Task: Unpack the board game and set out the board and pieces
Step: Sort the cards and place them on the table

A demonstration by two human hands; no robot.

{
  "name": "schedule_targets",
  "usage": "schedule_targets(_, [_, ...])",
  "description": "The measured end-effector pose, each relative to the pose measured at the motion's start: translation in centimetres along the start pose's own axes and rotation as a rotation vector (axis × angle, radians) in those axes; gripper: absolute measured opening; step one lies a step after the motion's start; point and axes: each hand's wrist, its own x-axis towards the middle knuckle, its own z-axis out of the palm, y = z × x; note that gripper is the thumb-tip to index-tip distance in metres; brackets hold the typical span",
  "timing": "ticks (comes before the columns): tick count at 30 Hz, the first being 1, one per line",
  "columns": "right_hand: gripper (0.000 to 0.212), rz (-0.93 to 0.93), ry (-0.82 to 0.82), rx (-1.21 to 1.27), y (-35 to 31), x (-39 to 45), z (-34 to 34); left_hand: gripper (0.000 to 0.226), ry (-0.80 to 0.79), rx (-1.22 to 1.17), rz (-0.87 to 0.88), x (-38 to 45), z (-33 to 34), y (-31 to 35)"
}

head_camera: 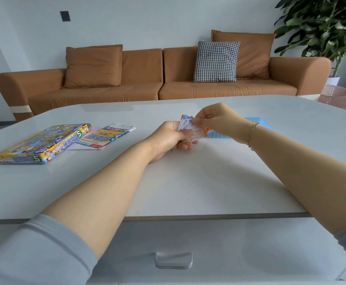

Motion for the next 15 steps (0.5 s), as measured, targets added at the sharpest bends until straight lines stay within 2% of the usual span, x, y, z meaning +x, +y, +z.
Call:
schedule_targets(4, [0.044,0.042,0.037,0.000,-0.60,0.16,0.49,0.013,-0.006,0.018,0.004,0.02,-0.06,-0.05])
schedule_targets(5, [0.046,0.024,0.054,-0.022,-0.61,0.26,0.63,0.014,-0.008,0.022,0.005,0.04,-0.05,-0.05])
schedule_targets(8, [0.027,0.003,0.054,-0.068,-0.33,0.35,0.54,0.014,-0.004,0.024,0.002,0.07,-0.06,-0.08])
schedule_targets(11, [0.017,0.009,-0.022,-0.040,-0.06,0.16,-0.05,0.014,0.001,0.024,0.003,0.13,-0.05,-0.13])
schedule_targets(13, [0.018,0.025,-0.039,-0.009,-0.09,0.01,-0.12,0.015,-0.005,0.030,0.007,0.20,-0.05,-0.16])
schedule_targets(15, [0.034,0.038,-0.011,-0.006,-0.36,0.02,0.20,0.014,-0.009,0.033,0.006,0.22,-0.05,-0.17])
